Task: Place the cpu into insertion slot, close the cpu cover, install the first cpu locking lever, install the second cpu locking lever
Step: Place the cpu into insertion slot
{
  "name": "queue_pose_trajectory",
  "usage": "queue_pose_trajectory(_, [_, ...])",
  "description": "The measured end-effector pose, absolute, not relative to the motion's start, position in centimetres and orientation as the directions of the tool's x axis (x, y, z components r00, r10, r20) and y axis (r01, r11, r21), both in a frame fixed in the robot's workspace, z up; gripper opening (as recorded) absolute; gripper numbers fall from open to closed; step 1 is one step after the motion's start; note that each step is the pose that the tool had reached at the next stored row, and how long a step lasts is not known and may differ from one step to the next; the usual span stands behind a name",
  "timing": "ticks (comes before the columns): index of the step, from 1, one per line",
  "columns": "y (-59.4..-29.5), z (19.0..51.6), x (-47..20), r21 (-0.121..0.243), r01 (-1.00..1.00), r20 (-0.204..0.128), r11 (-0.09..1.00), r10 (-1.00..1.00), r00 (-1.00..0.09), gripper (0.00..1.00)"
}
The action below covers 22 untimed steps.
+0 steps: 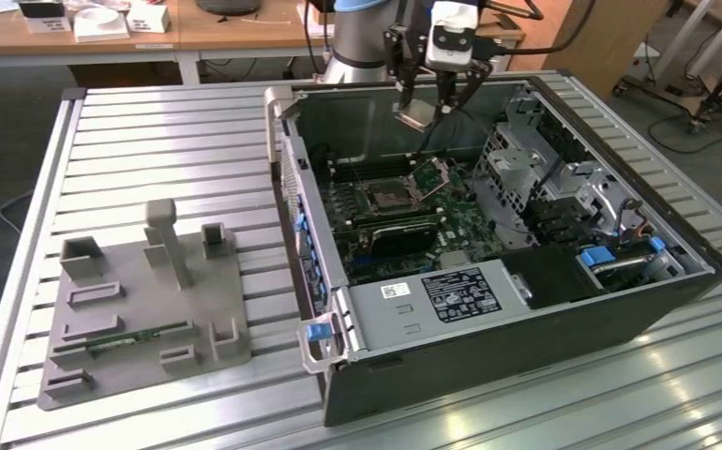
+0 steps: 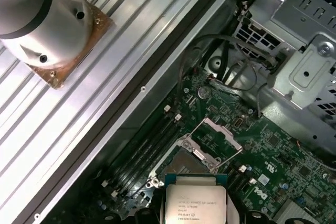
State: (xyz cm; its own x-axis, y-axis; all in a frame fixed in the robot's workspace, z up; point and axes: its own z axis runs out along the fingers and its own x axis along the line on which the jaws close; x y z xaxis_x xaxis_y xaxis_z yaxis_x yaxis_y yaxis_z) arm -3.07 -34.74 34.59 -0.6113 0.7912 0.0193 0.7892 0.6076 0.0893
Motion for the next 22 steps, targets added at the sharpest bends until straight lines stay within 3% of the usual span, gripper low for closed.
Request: queue_pose_trajectory(22, [-34.74, 34.54, -3.07, 0.089, 0.823, 0.019, 0.56, 0.826, -0.564, 0.55])
